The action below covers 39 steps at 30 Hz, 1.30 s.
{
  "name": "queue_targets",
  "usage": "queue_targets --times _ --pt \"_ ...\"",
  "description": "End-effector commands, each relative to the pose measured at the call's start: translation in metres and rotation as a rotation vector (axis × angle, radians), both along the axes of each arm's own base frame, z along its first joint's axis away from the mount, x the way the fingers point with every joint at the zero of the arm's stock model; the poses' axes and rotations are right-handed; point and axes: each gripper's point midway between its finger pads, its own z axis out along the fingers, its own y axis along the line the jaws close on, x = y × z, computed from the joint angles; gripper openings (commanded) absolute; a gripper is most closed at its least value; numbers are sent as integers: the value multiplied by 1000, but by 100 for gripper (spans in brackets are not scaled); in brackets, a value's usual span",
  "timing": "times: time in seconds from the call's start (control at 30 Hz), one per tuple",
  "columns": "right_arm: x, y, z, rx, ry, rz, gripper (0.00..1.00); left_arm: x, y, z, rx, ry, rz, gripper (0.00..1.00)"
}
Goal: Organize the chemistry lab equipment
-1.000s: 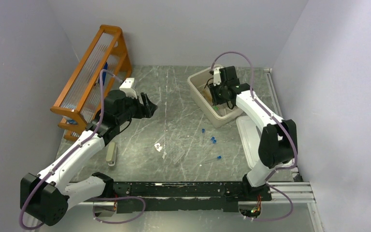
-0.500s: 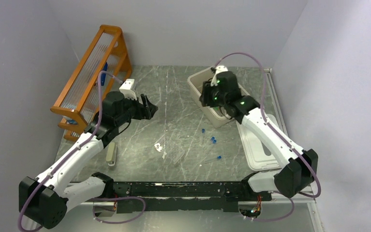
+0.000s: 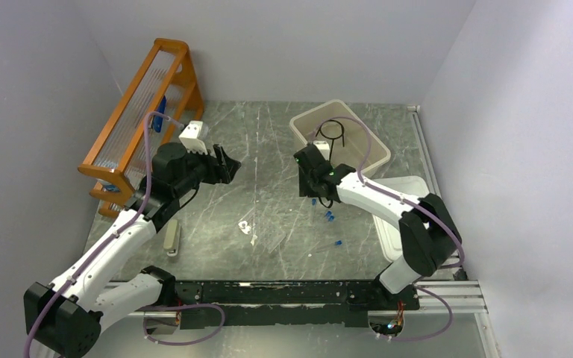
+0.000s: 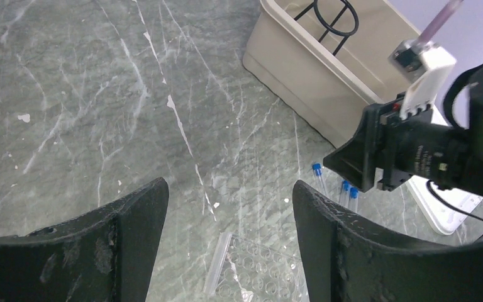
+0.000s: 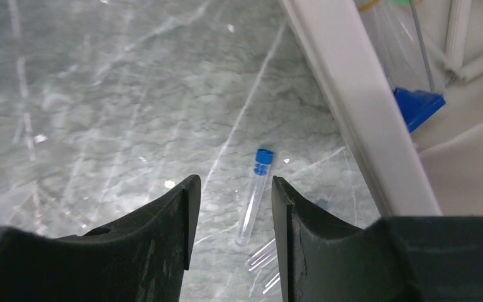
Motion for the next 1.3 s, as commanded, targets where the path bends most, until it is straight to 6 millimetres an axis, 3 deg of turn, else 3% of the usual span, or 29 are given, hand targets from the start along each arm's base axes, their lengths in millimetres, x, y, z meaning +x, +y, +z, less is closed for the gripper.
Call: queue_targets --times 0.0,0.37,0.9,1.1,1.27 --pt "5 -10 -14 -14 -25 -131 49 3 1 3 3 -30 1 76" --pt "-12 -6 -63 -86 75 -100 48 5 2 -2 19 -11 12 75" --pt "-33 7 -84 -53 159 -32 43 8 2 -9 28 14 18 75" --pt "-35 11 -84 -40 156 4 26 8 3 -11 28 21 24 74" --pt "-33 13 -92 -51 162 30 20 7 -2 -13 10 35 8 74"
